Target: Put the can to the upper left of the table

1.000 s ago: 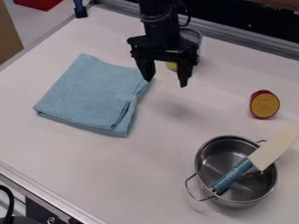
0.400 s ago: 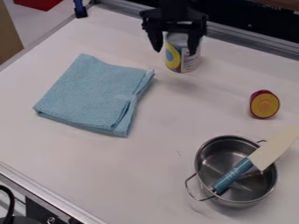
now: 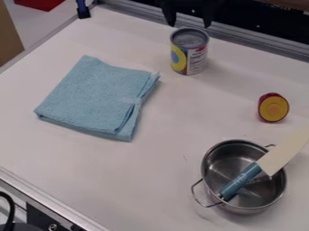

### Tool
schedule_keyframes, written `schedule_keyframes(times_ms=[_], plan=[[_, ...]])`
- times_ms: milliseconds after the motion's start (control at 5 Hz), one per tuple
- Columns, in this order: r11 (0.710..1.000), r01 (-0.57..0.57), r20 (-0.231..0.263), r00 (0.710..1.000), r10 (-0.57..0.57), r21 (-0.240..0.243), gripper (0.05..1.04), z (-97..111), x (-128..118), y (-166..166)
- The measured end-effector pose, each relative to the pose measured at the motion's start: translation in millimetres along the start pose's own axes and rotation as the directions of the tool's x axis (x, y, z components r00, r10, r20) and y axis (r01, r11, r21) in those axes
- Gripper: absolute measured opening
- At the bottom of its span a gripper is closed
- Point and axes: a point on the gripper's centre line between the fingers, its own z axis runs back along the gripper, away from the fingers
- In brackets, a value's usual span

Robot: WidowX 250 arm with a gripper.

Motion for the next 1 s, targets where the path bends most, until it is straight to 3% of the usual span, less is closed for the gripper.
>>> schedule_keyframes(times_ms=[400, 600, 1000], plan=[[0.999, -0.037, 0.138, 0.990, 0.038, -0.015, 0.999, -18, 30, -7], [0.998, -0.069, 0.204, 0.977, 0.066, 0.010, 0.999, -25, 42, -3], [0.994, -0.092, 0.064, 0.994, 0.087, 0.065, 0.999, -54, 45, -1]])
